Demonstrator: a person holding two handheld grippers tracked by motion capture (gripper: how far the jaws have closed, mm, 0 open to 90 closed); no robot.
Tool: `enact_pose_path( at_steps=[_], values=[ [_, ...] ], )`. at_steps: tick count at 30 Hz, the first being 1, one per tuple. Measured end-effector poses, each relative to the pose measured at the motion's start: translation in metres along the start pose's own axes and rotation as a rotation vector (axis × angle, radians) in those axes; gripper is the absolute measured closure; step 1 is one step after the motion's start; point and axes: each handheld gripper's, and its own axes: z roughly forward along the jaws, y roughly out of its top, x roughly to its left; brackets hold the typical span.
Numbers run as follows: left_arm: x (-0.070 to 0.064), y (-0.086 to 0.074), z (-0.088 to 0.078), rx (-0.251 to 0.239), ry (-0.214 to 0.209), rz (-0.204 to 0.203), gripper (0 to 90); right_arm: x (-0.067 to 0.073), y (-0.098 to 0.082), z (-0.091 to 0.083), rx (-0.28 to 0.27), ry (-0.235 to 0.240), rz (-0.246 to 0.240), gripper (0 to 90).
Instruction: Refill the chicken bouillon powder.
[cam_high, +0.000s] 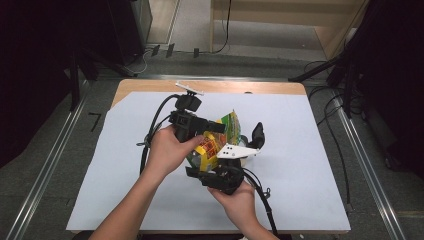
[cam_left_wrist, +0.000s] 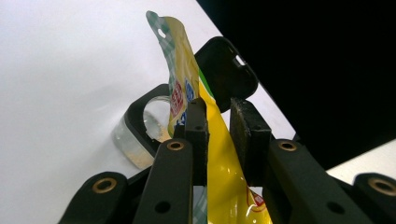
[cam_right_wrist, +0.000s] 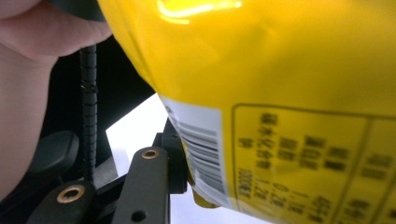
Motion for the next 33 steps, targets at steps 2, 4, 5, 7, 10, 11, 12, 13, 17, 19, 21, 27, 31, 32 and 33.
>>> enact_pose_path(
  at_steps=[2, 4, 5, 7, 10, 11, 12, 13, 17, 19, 21, 27, 31, 32, 33],
  values=[
    [-0.0001, 0.0006, -0.0004, 0.000, 0.003, 0.009, 76.7, -0.0021, -0.0001, 0.0000, -0.007, 0.024, 0.028, 68.2],
    [-0.0011, 0.0013, -0.0018, -0.001, 0.014, 0.023, 72.3, -0.0053, -0.0011, -0.0002, -0.025, 0.070, 0.072, 68.8],
    [-0.0020, 0.0017, -0.0028, -0.002, 0.024, 0.035, 71.4, -0.0059, -0.0012, -0.0004, -0.031, 0.084, 0.082, 68.8],
    [-0.0024, 0.0019, -0.0037, 0.001, 0.034, 0.024, 73.0, -0.0058, -0.0007, -0.0004, -0.036, 0.088, 0.085, 68.8],
    [-0.0043, 0.0014, -0.0029, 0.002, 0.036, 0.021, 76.7, -0.0040, -0.0004, 0.0013, -0.027, 0.079, 0.072, 68.0],
    [-0.0048, 0.0015, -0.0028, 0.005, 0.037, 0.026, 77.1, -0.0037, -0.0006, 0.0013, -0.030, 0.077, 0.070, 67.7],
    [-0.0061, 0.0013, -0.0026, -0.001, 0.038, 0.027, 77.1, -0.0034, -0.0006, 0.0013, -0.030, 0.077, 0.069, 67.4],
    [-0.0065, 0.0014, -0.0025, 0.000, 0.039, 0.027, 77.1, -0.0030, -0.0006, 0.0010, -0.032, 0.077, 0.066, 67.0],
    [-0.0068, 0.0014, -0.0023, -0.005, 0.044, 0.027, 77.1, -0.0009, -0.0002, 0.0016, -0.034, 0.065, 0.060, 61.8],
    [-0.0068, 0.0015, -0.0032, -0.009, 0.038, 0.025, 77.0, 0.0004, -0.0001, 0.0018, -0.033, 0.053, 0.049, 62.6],
    [-0.0062, 0.0018, -0.0041, -0.013, 0.038, 0.023, 76.9, 0.0008, 0.0009, 0.0008, -0.029, 0.048, 0.041, 64.8],
    [-0.0047, 0.0016, -0.0039, -0.014, 0.033, 0.020, 76.8, 0.0006, 0.0016, 0.0005, -0.021, 0.046, 0.040, 66.3],
    [-0.0040, 0.0016, -0.0033, -0.010, 0.033, 0.019, 76.9, 0.0002, 0.0012, 0.0008, -0.020, 0.048, 0.046, 66.6],
    [-0.0038, 0.0016, -0.0033, -0.011, 0.032, 0.018, 76.9, 0.0000, 0.0012, 0.0008, -0.018, 0.049, 0.048, 66.7],
    [-0.0036, 0.0016, -0.0033, -0.010, 0.032, 0.019, 76.9, -0.0002, 0.0013, 0.0007, -0.018, 0.049, 0.047, 66.7]
  ],
)
